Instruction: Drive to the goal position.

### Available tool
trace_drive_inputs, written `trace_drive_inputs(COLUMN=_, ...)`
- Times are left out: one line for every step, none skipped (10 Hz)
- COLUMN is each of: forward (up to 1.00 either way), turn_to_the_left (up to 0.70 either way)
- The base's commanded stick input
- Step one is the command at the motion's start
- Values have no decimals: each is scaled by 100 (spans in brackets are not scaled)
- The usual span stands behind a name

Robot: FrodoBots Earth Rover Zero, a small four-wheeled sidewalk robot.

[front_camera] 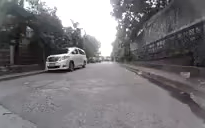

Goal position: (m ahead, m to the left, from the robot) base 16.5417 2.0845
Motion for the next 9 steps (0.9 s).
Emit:
trace_drive_inputs(forward=100, turn_to_the_left=1)
trace_drive_inputs(forward=100, turn_to_the_left=1)
trace_drive_inputs(forward=100, turn_to_the_left=-10)
trace_drive_inputs(forward=100, turn_to_the_left=-37)
trace_drive_inputs(forward=100, turn_to_the_left=-39)
trace_drive_inputs(forward=100, turn_to_the_left=-39)
trace_drive_inputs(forward=100, turn_to_the_left=-39)
trace_drive_inputs(forward=100, turn_to_the_left=-39)
trace_drive_inputs(forward=100, turn_to_the_left=-25)
